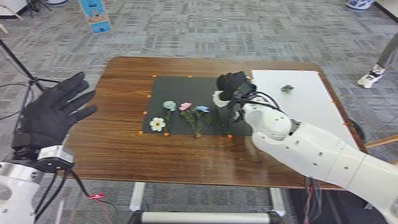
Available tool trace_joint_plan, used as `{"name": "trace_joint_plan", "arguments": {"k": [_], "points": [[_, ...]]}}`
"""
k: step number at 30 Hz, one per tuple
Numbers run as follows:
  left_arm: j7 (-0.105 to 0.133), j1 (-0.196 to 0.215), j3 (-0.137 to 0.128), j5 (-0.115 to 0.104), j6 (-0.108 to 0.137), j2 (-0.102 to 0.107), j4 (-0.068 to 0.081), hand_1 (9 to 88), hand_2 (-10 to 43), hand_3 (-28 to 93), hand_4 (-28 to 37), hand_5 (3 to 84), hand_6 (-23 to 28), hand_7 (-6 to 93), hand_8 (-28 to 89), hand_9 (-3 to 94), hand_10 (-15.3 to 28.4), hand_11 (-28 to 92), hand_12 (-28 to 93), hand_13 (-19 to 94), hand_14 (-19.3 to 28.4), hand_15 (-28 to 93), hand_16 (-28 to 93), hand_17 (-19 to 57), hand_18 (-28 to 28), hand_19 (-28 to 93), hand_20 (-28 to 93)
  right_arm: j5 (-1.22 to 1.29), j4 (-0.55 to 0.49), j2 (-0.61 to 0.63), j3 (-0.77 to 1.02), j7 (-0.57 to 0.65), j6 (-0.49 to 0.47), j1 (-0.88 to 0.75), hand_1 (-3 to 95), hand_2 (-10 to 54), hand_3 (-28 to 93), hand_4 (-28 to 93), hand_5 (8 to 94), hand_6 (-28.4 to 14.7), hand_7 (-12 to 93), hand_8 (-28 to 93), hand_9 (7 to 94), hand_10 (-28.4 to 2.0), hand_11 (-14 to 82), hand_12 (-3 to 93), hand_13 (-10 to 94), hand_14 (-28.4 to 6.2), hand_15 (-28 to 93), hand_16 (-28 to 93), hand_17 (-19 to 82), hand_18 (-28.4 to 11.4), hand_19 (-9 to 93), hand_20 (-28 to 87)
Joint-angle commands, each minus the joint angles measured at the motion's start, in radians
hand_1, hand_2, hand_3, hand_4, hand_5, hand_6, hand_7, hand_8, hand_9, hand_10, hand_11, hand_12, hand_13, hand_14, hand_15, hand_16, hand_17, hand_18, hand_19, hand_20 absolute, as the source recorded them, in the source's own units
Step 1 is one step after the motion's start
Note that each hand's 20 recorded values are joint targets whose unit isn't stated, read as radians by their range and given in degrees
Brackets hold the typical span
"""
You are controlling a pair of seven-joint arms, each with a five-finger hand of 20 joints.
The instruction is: Arrange flowers
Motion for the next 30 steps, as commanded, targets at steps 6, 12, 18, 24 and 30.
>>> {"name": "trace_joint_plan", "arguments": {"k": [6,12,18,24,30], "points": [[-0.008,-0.003,0.002,-0.005,-0.008,0.001,0.002,20.1,-5.8,68,-28.3,25.3,2.8,17.3,-9,20.8,10.4,16,15,18,12.9,16,4,-12.8,22.3,40,7,-0.040,0.017,-0.016,-0.011,0.016,-0.015,0.011,50.8,-9.5,78,-28,69.6,5.2,50,-4,84.9,-2.8,19.5,49.1,67,-3.9,69,43,26,-18.7,77,54],[-0.008,-0.004,0.003,-0.005,-0.009,0.001,0.003,20.0,-5.7,68,-28.3,25.3,2.9,17.1,-9,20.8,10.4,17,15,18,12.9,16,4,-12.8,22.3,40,7,-0.056,0.038,-0.020,-0.007,0.026,-0.026,0.011,50.7,-9.5,79,-28,69.6,5.3,50,-4,84.9,-2.8,19.0,48.9,66,-3.9,69,43,26,-18.7,77,54],[-0.007,-0.003,0.002,-0.005,-0.006,-0.001,0.001,20.1,-5.7,68,-28.3,25.3,2.9,17.1,-9,20.8,10.3,17,15,18,12.9,16,4,-12.8,22.3,40,7,-0.051,0.021,-0.014,0.019,0.034,-0.081,0.001,48.8,-9.5,79,-28,66.6,5.3,48,-3,82.9,-3.1,17.5,48.3,65,-4.1,70,43,25,-18.5,76,54],[-0.006,0.002,-0.002,-0.005,-0.005,-0.002,-0.001,20.0,-5.7,68,-28.3,25.3,2.8,17.2,-9,20.7,10.4,17,15,18,12.9,16,4,-12.8,22.2,40,7,-0.062,0.004,-0.006,0.032,0.028,-0.082,-0.005,38.6,-9.5,80,-28,59.1,4.4,39,-4,69.6,-6.5,27.4,35.6,61,-6.0,75,35,23,-19.0,76,56],[-0.007,0.006,-0.004,-0.005,-0.005,-0.005,-0.004,20.1,-5.6,67,-28.3,25.3,2.8,17.2,-9,20.7,10.3,17,15,18,12.9,16,4,-12.8,22.2,40,7,-0.088,-0.016,-0.004,0.059,0.064,-0.106,-0.013,32.9,-9.5,83,-28,51.9,2.5,33,-17,57.7,-9.0,30.5,24.2,55,-7.7,76,34,21,-19.9,75,56]]}}
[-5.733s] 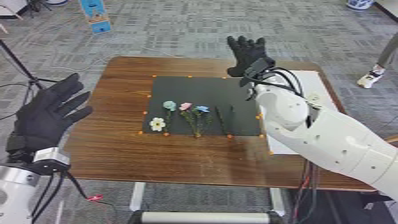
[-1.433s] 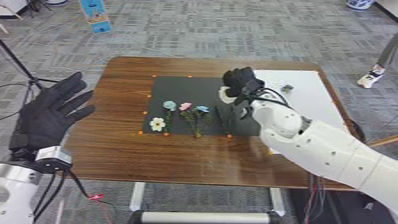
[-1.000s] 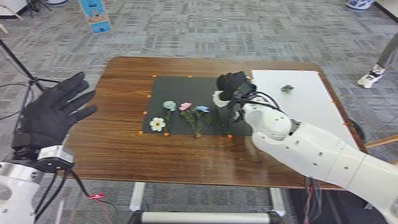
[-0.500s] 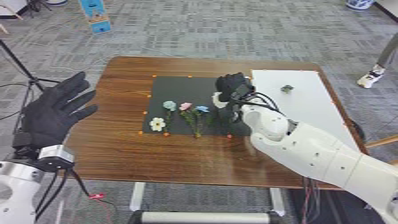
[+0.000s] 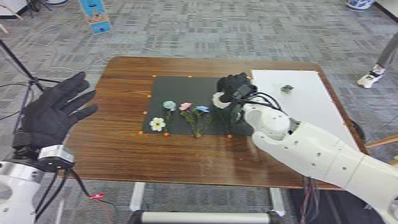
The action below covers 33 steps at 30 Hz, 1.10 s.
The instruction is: Arrange flowers
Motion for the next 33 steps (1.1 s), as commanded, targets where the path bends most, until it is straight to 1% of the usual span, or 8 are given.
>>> {"name": "trace_joint_plan", "arguments": {"k": [1,6,11,18,25,28,30,33], "points": [[-0.005,0.012,-0.008,-0.005,-0.005,-0.009,-0.007,20.1,-5.6,67,-28.3,25.3,2.8,17.2,-9,20.7,10.4,16,15,18,12.9,16,4,-12.8,22.3,40,7,-0.049,-0.035,0.005,0.042,0.039,-0.027,-0.004,32.7,-9.5,83,-28,51.1,2.1,32,-17,56.9,-9.3,30.1,23.9,54,-7.9,76,34,21,-19.8,75,56],[-0.003,0.012,-0.007,-0.004,-0.002,-0.009,-0.007,20.0,-5.6,68,-28.3,25.3,2.8,17.2,-9,20.8,10.4,16,15,18,12.8,16,4,-12.9,22.3,40,7,-0.062,-0.060,0.010,0.085,0.068,-0.087,-0.014,31.6,-9.5,83,-28,48.5,0.2,29,-15,53.6,-10.5,27.2,22.2,53,-8.4,76,32,19,-20.1,75,56],[-0.003,0.014,-0.008,-0.004,-0.001,-0.012,-0.008,20.1,-5.6,68,-28.3,25.3,2.8,17.3,-9,20.7,10.3,16,15,18,12.9,16,4,-12.9,22.3,40,7,-0.067,-0.101,0.046,0.127,0.104,-0.066,-0.036,29.4,-9.5,84,-28,43.5,-2.3,24,-12,46.5,-12.4,21.8,21.2,48,-10.4,76,29,18,-20.6,74,56],[0.001,0.021,-0.013,-0.003,0.002,-0.016,-0.011,19.9,-5.7,68,-28.3,25.3,2.8,17.3,-9,20.7,10.4,16,15,18,12.9,16,4,-12.9,22.2,40,7,-0.107,-0.108,0.155,0.187,0.173,-0.020,-0.068,26.9,-9.5,85,-28,28.6,-7.7,16,-8,27.0,-16.1,16.7,23.0,30,-13.7,72,23,13,-20.7,72,55],[0.005,0.031,-0.018,-0.003,0.005,-0.021,-0.015,20.0,-5.6,68,-28.3,25.3,2.8,17.4,-9,20.9,10.3,17,15,18,12.9,16,4,-12.8,22.3,40,7,-0.070,-0.134,0.250,0.277,0.270,-0.149,-0.167,27.8,-9.5,83,-28,24.4,-8.7,13,-6,22.8,-16.8,12.4,23.6,26,-14.6,70,20,12,-20.8,70,53],[0.006,0.029,-0.018,-0.002,0.004,-0.021,-0.015,20.2,-5.6,68,-28.3,25.4,2.9,17.2,-9,20.9,10.4,17,15,18,12.8,16,4,-12.8,22.3,40,7,-0.055,-0.145,0.300,0.286,0.265,-0.157,-0.209,28.6,-9.5,80,-28,23.5,-9.3,11,-5,22.6,-17.7,10.0,22.9,25,-15.1,69,20,11,-21.0,70,53],[0.008,0.033,-0.020,-0.002,0.007,-0.024,-0.017,20.1,-5.6,68,-28.3,25.3,2.9,17.2,-9,20.9,10.4,17,15,18,12.8,16,4,-12.9,22.3,40,7,-0.050,-0.068,0.258,0.253,0.269,-0.166,-0.167,28.4,-9.5,79,-28,23.4,-9.3,10,-5,22.8,-17.8,9.4,22.6,25,-15.2,69,20,11,-21.1,70,53],[0.005,0.028,-0.016,-0.003,0.004,-0.022,-0.014,20.1,-5.6,68,-28.3,25.4,2.9,17.1,-9,20.8,10.3,17,15,18,12.8,16,4,-12.8,22.3,40,7,-0.036,-0.039,0.254,0.242,0.267,-0.178,-0.159,28.0,-9.5,79,-28,24.0,-8.8,11,-5,24.3,-17.4,9.8,22.5,27,-14.8,69,20,11,-21.2,70,53]]}}
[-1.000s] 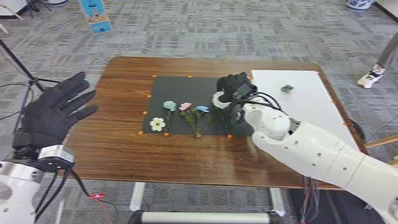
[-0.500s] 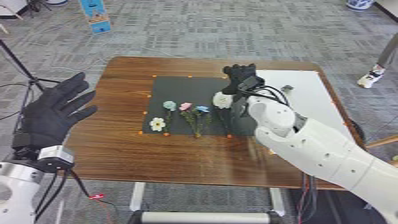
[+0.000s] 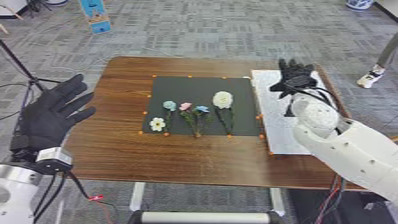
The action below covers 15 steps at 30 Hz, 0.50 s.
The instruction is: Arrange flowers
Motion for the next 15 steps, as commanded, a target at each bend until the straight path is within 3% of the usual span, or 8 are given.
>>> {"name": "trace_joint_plan", "arguments": {"k": [1,15], "points": [[0.000,0.007,-0.003,-0.003,0.001,-0.010,-0.008,20.1,-5.6,68,-28.3,25.3,2.8,17.2,-9,20.8,10.3,17,15,18,12.8,16,4,-12.8,22.2,40,7,0.018,0.127,0.004,-0.064,-0.002,0.008,0.015,28.1,-9.5,79,-28,24.4,-8.5,11,-5,25.0,-17.0,10.1,22.3,27,-14.6,68,20,11,-21.2,70,53],[0.000,0.008,-0.008,-0.003,-0.001,-0.007,-0.011,20.1,-5.6,68,-28.3,25.4,2.9,17.0,-9,20.9,10.4,17,15,18,12.9,16,4,-12.8,22.3,40,7,0.022,0.231,-0.034,-0.170,-0.018,0.085,0.119,27.5,-9.5,82,-28,27.6,-8.1,14,-7,29.4,-16.3,12.9,21.0,32,-13.3,70,20,13,-21.1,71,54]]}}
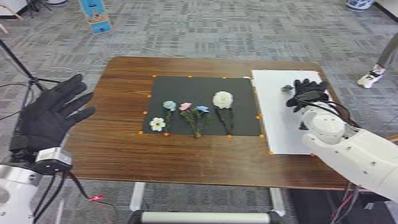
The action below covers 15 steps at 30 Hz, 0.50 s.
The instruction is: Arrange flowers
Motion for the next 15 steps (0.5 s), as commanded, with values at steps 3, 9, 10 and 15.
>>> {"name": "trace_joint_plan", "arguments": {"k": [3,9,10,15], "points": [[-0.001,0.002,-0.002,-0.003,-0.006,-0.003,-0.006,20.1,-5.6,68,-28.3,25.3,2.9,17.2,-9,20.9,10.4,17,15,18,12.9,16,4,-12.8,22.2,40,7,0.011,0.089,-0.048,-0.083,-0.052,0.045,0.105,27.5,-9.5,83,-28,28.9,-7.4,15,-8,32.0,-14.8,14.6,20.5,36,-12.4,71,20,14,-20.9,72,54],[0.003,0.004,-0.001,-0.002,-0.007,-0.002,-0.006,20.1,-5.7,68,-28.3,25.4,2.9,17.2,-9,21.0,10.5,17,15,18,12.8,16,4,-12.8,22.3,40,7,0.043,0.168,-0.055,-0.123,-0.206,-0.056,0.150,28.3,-9.5,85,-28,34.8,-3.0,24,-11,42.3,-8.6,17.9,16.6,45,-9.7,70,21,15,-20.4,72,54],[0.001,0.001,-0.001,-0.003,-0.010,-0.001,-0.004,20.2,-5.7,68,-28.3,25.4,2.9,17.2,-9,21.0,10.4,17,15,18,12.8,16,4,-12.8,22.3,40,7,0.043,0.175,-0.053,-0.118,-0.220,-0.065,0.144,28.8,-9.5,86,-28,36.0,-2.2,26,-12,44.0,-8.1,18.3,16.3,46,-9.3,70,21,15,-20.3,72,54],[0.000,0.009,-0.008,-0.003,-0.005,-0.002,-0.007,20.2,-5.6,68,-28.3,25.4,2.9,17.1,-9,21.0,10.4,17,15,18,12.9,16,4,-12.8,22.3,40,7,0.047,0.192,-0.055,-0.130,-0.228,0.038,0.130,32.6,-9.5,86,-28,44.5,1.6,33,-15,55.8,-6.5,24.1,16.7,50,-7.6,70,23,17,-19.7,73,54]]}}
